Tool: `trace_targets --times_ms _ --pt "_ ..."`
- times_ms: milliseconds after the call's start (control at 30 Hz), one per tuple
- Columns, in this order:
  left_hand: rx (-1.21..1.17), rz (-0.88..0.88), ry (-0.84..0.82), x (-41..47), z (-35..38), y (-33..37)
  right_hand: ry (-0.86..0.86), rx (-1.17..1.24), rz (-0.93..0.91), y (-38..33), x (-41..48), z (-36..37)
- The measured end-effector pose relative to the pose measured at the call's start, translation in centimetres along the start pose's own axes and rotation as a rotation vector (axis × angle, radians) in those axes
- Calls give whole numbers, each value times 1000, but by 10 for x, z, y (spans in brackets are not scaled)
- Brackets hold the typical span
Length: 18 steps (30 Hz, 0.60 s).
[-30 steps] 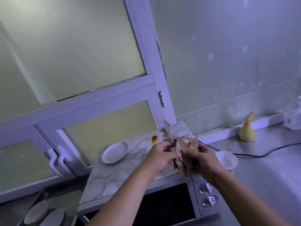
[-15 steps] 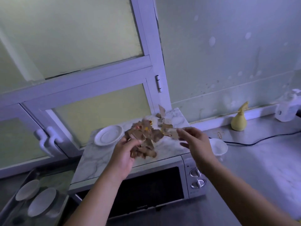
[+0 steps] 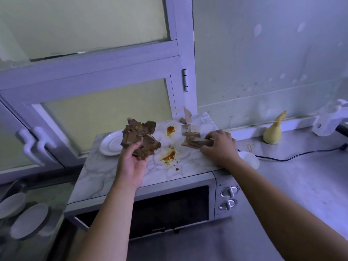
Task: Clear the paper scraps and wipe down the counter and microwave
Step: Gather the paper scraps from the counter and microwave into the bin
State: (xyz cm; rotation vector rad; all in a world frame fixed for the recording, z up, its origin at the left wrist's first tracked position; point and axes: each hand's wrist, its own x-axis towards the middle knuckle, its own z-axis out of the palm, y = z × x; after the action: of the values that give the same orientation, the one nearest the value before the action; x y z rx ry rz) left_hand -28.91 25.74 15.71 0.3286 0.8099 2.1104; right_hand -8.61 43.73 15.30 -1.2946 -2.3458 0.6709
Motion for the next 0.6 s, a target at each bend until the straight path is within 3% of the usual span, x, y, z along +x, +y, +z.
trace_targets --times_ms 133,500,600 --pt "43 14 -33 0 1 -1 28 109 -12 2 1 -1" --pt "286 186 -130 -1 1 -5 9 1057 -148 -6 -12 -7" --pt "267 155 -84 -2 4 -5 -73 1189 -212 -36 -29 -5"
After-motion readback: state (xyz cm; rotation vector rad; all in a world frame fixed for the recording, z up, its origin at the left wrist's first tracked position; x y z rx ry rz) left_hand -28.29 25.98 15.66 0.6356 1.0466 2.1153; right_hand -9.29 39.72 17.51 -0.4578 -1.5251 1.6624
